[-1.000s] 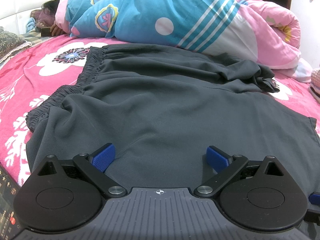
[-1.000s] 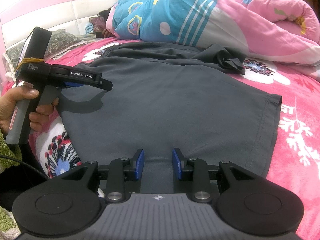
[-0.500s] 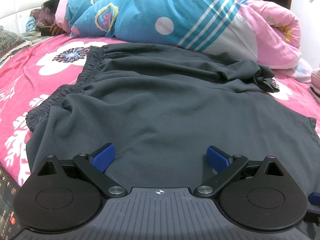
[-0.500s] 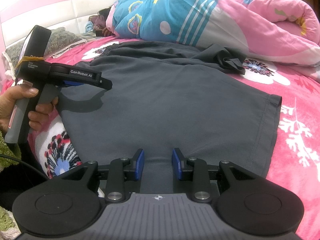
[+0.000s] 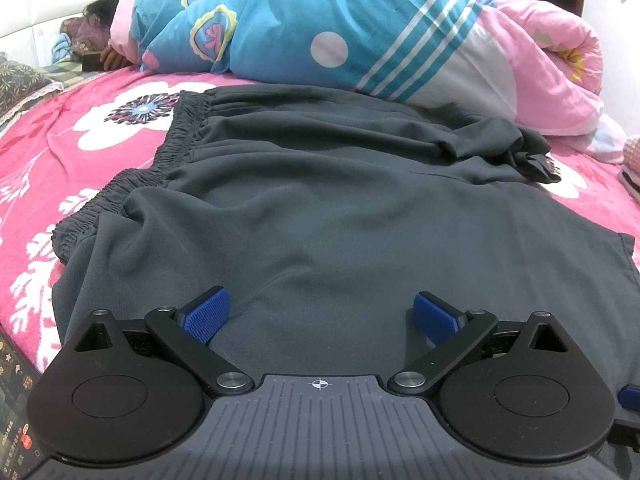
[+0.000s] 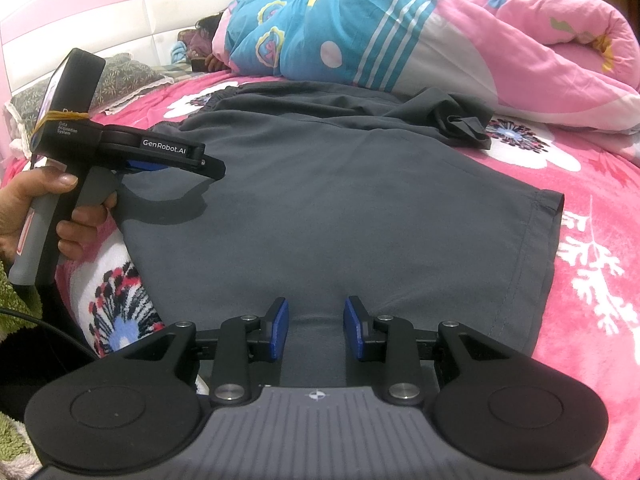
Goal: Fold clothes
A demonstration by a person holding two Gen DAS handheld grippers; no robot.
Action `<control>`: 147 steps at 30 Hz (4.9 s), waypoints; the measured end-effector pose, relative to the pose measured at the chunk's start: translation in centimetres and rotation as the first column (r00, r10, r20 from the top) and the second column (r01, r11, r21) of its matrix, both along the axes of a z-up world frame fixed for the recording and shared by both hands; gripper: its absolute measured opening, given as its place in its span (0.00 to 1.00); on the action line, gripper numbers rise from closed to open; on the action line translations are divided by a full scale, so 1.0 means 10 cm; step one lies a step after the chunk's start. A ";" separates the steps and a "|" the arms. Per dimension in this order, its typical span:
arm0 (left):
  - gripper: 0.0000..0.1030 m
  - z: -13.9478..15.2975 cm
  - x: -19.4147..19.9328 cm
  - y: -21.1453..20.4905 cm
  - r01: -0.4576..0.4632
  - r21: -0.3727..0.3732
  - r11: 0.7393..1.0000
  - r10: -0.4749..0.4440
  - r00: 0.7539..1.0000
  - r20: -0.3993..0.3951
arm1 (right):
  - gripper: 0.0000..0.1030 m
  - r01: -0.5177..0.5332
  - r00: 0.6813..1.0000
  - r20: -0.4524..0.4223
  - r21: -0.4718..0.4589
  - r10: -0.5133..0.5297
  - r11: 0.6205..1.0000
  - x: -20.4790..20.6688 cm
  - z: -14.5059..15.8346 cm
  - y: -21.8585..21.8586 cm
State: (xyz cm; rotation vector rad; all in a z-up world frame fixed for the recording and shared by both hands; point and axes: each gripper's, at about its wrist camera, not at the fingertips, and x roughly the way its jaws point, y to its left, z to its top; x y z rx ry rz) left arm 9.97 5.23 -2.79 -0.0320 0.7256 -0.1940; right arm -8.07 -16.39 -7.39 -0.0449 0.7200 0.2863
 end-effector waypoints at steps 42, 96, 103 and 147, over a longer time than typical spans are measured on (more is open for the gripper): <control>0.98 -0.02 -0.01 -0.05 -0.005 0.033 0.999 0.005 1.000 0.005 | 0.33 -0.029 0.998 0.053 -0.028 0.030 0.999 -0.12 0.28 -0.11; 0.95 0.01 1.18 -0.14 -0.090 -0.124 0.988 0.099 0.993 0.065 | 0.40 0.282 0.959 -0.067 0.173 -0.274 0.944 3.39 0.63 -1.30; 0.95 -0.03 1.17 -0.15 -0.098 -0.104 0.990 0.105 0.992 0.064 | 0.39 0.109 0.994 -0.002 -0.060 -0.109 0.992 3.85 0.46 -0.80; 0.81 0.14 0.74 -0.72 0.184 -0.050 0.982 -0.167 0.956 0.240 | 0.44 0.133 0.990 -0.043 0.021 -0.132 0.991 2.69 0.30 -1.17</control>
